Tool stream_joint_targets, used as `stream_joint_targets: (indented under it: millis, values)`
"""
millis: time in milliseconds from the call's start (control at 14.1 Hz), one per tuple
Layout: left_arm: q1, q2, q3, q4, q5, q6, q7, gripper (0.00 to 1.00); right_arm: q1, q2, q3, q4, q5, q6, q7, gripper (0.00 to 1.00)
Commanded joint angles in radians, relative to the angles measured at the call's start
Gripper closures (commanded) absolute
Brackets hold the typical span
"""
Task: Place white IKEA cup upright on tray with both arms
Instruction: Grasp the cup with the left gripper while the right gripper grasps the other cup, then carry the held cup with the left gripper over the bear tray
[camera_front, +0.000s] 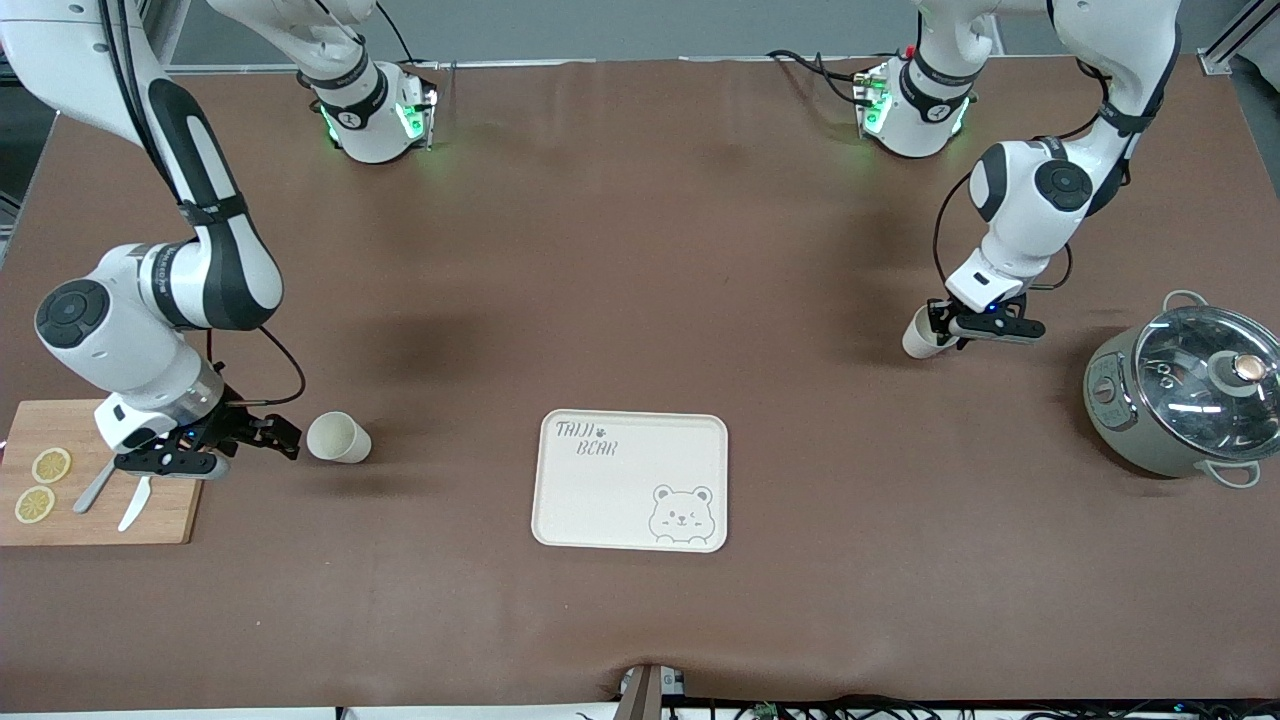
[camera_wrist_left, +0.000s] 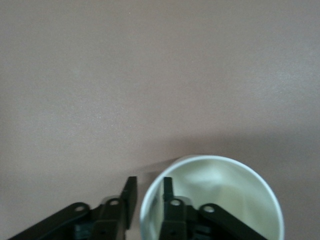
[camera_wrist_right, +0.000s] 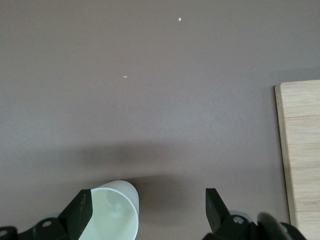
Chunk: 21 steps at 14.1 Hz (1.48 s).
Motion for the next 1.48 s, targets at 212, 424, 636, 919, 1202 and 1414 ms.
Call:
stream_joint_targets:
  millis: [212,424,636,919,1202,1414]
  values:
    - [0.004,-0.035,-0.009,-0.009,-0.010,0.005,-0.005,1.00,0.001,-0.018,0.001,-0.115,0.013,0.152,-0.013,0.00]
    - [-0.015,-0.029,-0.013,0.082,-0.010,-0.111,-0.053,1.00,0.003,-0.025,0.001,-0.135,0.013,0.155,-0.013,0.00]
    - [-0.048,-0.016,-0.054,0.265,-0.013,-0.354,-0.140,1.00,0.010,-0.036,0.001,-0.152,0.012,0.140,-0.013,0.00]
    - [-0.146,0.076,-0.084,0.562,-0.003,-0.668,-0.331,1.00,0.012,-0.041,0.003,-0.152,0.012,0.047,-0.013,0.00]
    - [-0.248,0.222,-0.082,0.895,0.002,-0.918,-0.497,1.00,0.010,-0.045,0.003,-0.150,0.012,-0.027,-0.013,0.00]
    - [-0.308,0.313,-0.082,1.061,0.025,-0.990,-0.597,1.00,0.010,-0.038,0.003,-0.141,0.012,-0.012,-0.013,0.00]
